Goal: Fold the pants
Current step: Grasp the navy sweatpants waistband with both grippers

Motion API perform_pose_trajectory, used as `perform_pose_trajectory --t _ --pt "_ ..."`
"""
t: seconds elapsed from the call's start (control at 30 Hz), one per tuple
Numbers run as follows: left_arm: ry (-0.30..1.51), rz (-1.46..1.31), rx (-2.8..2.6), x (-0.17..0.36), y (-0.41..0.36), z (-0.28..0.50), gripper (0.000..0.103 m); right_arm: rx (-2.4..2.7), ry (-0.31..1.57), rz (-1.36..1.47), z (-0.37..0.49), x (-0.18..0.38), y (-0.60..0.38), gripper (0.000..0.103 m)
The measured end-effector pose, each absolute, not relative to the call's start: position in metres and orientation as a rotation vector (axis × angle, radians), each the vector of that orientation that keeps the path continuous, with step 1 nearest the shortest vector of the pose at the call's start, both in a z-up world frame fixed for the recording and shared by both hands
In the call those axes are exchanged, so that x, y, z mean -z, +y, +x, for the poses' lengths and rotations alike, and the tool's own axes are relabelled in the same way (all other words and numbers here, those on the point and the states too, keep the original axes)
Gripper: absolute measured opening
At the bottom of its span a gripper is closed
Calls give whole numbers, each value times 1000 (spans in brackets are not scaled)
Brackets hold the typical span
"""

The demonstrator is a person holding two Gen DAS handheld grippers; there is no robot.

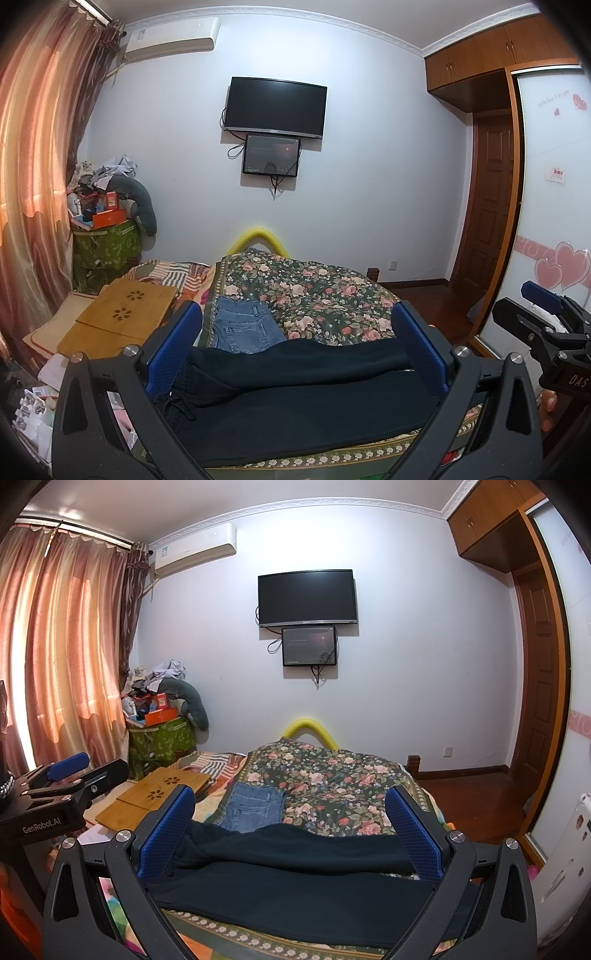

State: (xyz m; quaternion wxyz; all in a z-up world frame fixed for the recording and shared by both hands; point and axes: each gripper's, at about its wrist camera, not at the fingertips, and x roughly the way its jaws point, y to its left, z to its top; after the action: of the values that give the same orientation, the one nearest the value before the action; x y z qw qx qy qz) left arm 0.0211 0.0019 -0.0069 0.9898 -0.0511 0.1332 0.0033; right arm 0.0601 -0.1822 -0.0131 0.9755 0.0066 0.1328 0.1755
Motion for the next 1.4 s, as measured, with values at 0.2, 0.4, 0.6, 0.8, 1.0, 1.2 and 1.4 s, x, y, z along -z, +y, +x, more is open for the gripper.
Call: perform_pose_trajectory --t 0.2,0.4,0.6,0.8,1.0,1.2,1.4 --pt "277 -102 -16 10 3 27 103 -351 272 13 60 14 -182 102" --pt "310 -91 -60 22 11 53 103 -331 300 3 75 22 -184 102" --pt "405 -73 -55 44 24 104 103 -306 379 -6 115 42 -186 102" --pt "493 -35 -116 78 49 164 103 -295 472 -46 160 71 -190 102" --pt "638 -30 -140 131 90 232 103 -313 557 -79 209 105 -198 102" --pt "765 -43 -195 183 134 281 103 -330 667 -138 260 140 -201 102" --pt "885 -97 -244 228 190 318 101 -368 823 -116 320 179 -204 102"
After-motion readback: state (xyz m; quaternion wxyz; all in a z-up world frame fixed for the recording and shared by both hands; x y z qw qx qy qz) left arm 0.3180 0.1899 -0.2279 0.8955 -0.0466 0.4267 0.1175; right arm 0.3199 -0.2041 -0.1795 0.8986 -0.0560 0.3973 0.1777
